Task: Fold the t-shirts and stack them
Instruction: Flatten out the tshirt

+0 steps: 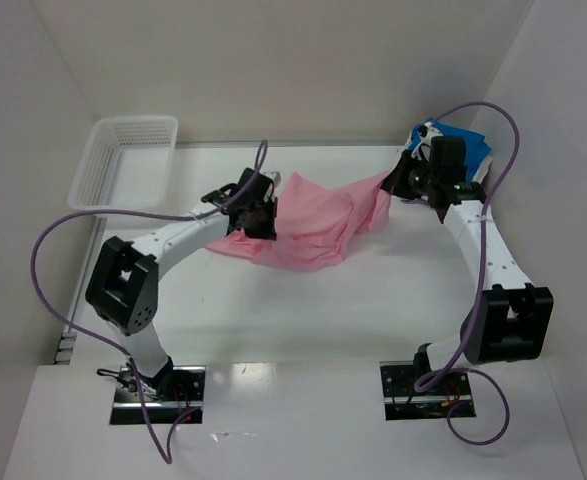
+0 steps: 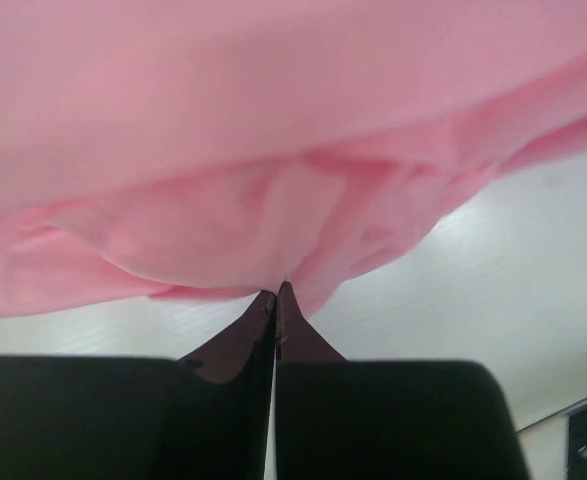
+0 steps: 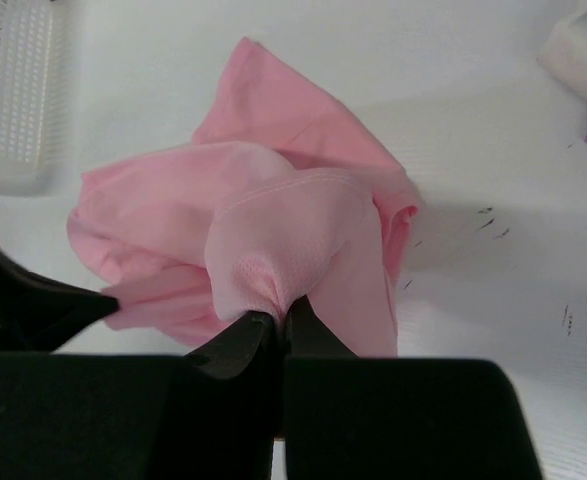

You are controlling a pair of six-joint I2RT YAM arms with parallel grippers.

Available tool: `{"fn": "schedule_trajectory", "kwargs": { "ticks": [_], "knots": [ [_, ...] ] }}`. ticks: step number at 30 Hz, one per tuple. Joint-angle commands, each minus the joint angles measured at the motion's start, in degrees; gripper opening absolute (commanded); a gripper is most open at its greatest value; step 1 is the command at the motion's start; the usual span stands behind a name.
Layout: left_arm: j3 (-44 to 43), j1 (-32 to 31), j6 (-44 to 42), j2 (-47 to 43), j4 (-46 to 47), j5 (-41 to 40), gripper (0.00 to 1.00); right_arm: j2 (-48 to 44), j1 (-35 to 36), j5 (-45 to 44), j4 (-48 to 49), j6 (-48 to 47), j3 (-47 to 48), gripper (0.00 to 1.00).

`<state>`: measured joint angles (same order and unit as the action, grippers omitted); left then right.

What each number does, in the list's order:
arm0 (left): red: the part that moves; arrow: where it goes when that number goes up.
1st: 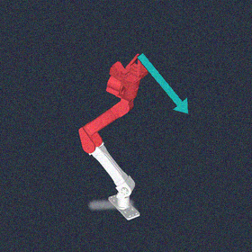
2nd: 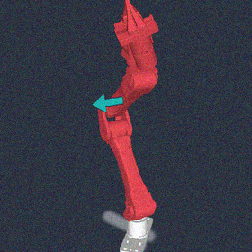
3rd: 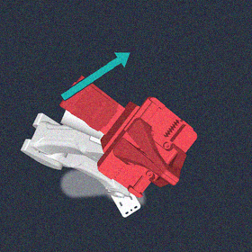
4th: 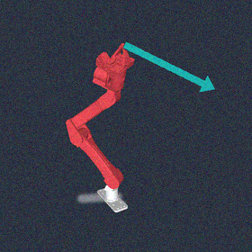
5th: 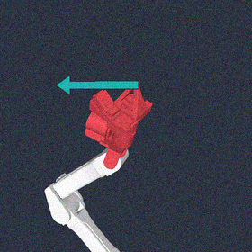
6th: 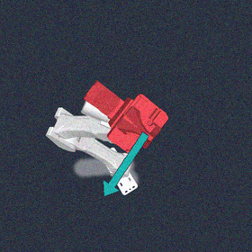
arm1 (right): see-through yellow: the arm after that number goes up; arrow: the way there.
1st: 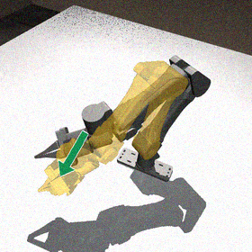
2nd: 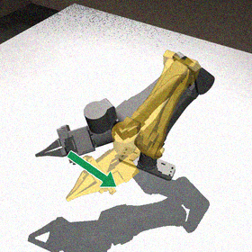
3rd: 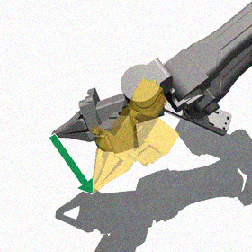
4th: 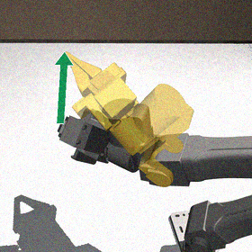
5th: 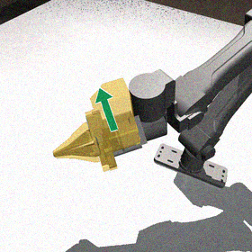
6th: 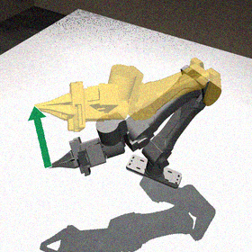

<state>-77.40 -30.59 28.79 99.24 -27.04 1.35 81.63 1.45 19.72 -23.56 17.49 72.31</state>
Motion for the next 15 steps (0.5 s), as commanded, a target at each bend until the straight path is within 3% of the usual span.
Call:
{"fn": "schedule_trajectory", "kwargs": {
  "ticks": [1,6,15],
  "knots": [
    [-14.2,5.9,-6.3,-9.2,-3.9,-6.7,0.0,3.9,-0.8,-1.5,3.2,0.2,15.1,0.0],
    [-25.4,16.4,-11.7,-9.9,-7.1,-7.4,0.0,8.5,-1.7,-1.5,2.4,1.5,30.8,0.0],
    [-34.2,26.6,-15.7,-11.9,-9.0,-9.4,0.0,9.4,-2.9,-5.8,1.6,2.0,43.0,0.0]
  ]
}}
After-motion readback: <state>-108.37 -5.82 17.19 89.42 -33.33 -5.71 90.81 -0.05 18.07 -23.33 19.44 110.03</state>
